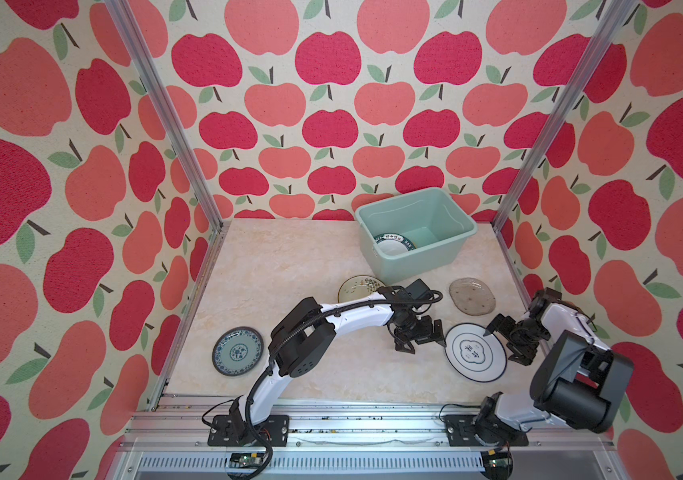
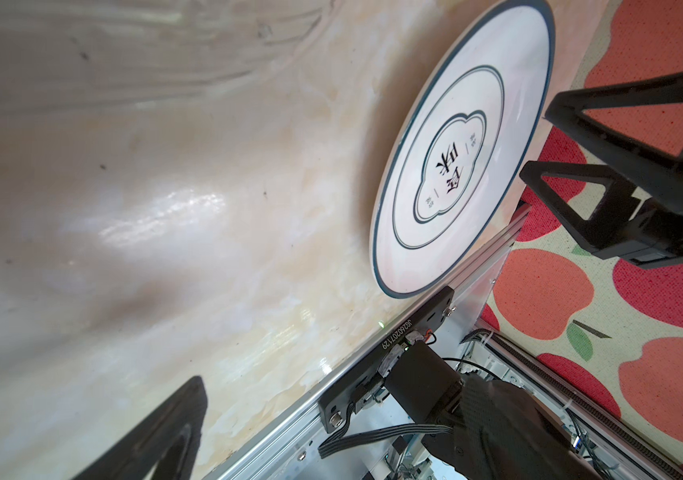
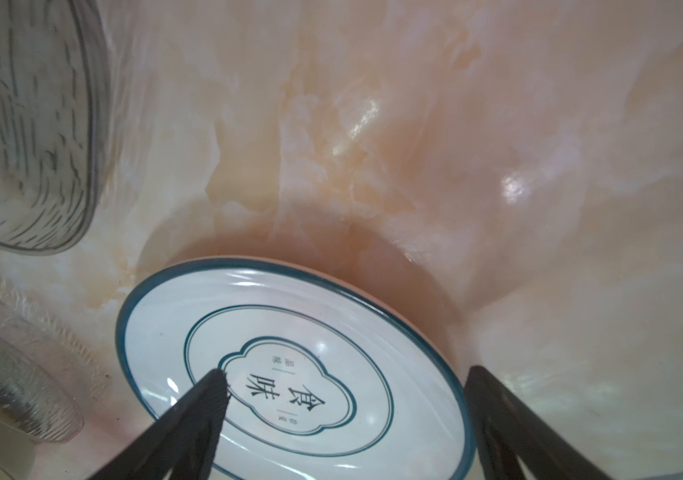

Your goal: Place the plates into the plastic bin on the countertop

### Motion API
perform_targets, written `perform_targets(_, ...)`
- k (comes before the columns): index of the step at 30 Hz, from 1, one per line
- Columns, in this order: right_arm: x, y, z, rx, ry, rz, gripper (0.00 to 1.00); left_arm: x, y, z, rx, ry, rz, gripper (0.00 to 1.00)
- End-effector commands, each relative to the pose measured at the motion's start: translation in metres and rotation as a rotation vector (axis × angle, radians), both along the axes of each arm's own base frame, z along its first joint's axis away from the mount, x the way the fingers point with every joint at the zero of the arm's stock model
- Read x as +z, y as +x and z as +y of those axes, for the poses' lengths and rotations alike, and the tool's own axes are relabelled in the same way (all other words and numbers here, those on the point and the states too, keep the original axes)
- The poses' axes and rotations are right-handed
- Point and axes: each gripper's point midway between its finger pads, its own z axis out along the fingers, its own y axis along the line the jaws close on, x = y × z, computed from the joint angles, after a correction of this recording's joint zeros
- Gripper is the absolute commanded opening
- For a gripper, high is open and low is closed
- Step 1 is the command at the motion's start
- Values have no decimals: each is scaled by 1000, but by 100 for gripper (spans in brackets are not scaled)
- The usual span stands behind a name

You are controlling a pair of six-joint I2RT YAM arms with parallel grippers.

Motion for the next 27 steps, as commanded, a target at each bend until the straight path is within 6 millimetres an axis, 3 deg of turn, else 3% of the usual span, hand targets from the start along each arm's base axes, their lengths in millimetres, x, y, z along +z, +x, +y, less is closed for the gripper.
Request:
perform_targets(1,-6,-4,2,16,11,21,92,-4,4,-4,9,-4,19,98)
perform_targets(12,-12,3,28,124,32,20,90,-4,9,11,75,-20,17,98)
perform_targets(27,-13,13,96,415,105,-4,83,1,17,54,210,19,-18,98)
